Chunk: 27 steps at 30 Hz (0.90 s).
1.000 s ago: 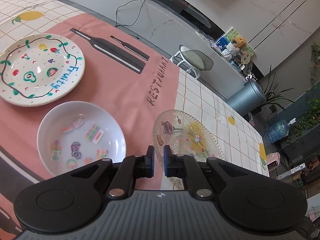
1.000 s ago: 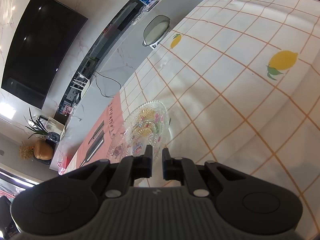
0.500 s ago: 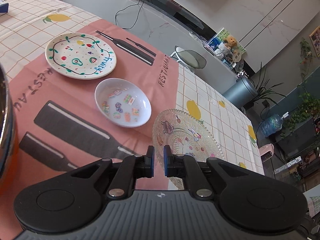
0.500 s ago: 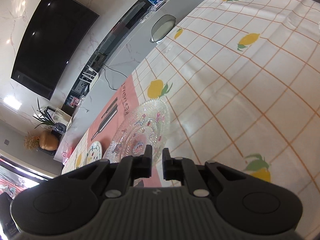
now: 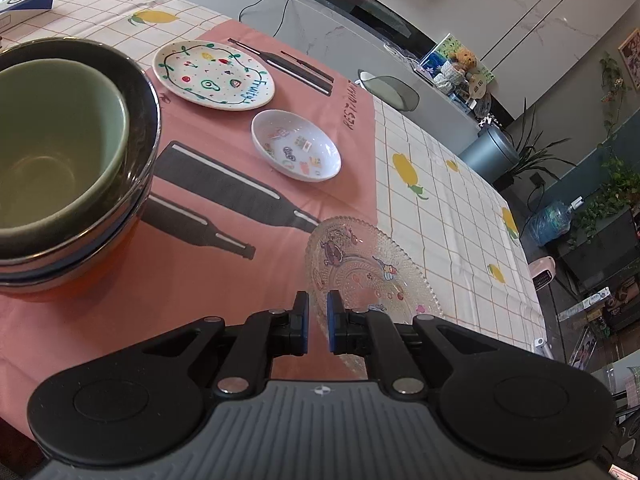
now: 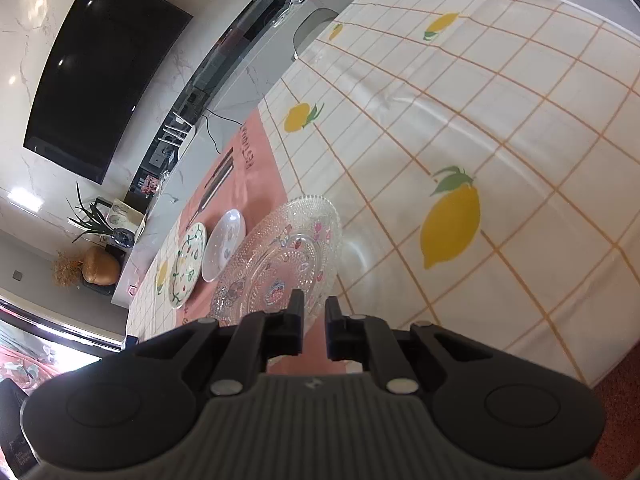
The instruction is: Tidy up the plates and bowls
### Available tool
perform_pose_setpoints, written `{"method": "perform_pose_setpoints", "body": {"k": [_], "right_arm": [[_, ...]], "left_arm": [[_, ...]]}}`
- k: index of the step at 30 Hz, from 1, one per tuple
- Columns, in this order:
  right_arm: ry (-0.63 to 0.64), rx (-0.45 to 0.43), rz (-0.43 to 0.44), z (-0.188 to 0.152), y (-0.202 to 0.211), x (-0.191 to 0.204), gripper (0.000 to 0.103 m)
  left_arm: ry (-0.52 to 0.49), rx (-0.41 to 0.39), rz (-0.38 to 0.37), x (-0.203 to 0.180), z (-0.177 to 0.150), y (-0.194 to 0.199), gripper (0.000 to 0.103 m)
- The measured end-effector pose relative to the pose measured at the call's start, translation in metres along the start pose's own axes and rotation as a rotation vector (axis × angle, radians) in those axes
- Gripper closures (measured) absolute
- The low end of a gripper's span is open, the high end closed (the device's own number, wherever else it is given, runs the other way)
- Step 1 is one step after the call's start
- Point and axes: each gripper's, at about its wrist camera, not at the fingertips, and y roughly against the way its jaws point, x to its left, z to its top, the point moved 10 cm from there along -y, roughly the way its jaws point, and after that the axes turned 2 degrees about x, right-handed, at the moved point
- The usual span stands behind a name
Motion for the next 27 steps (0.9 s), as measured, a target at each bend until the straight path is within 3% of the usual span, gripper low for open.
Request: {"method": "perform_pose_setpoints", "body": {"k": [27], "right_arm": [[0.098,0.037,-0.132,-0.023,-0.011,-0.01,0.096]], "left_arm": [[-0.038,0.089,0.046,0.018,-0.028,-0.006,0.092]]}}
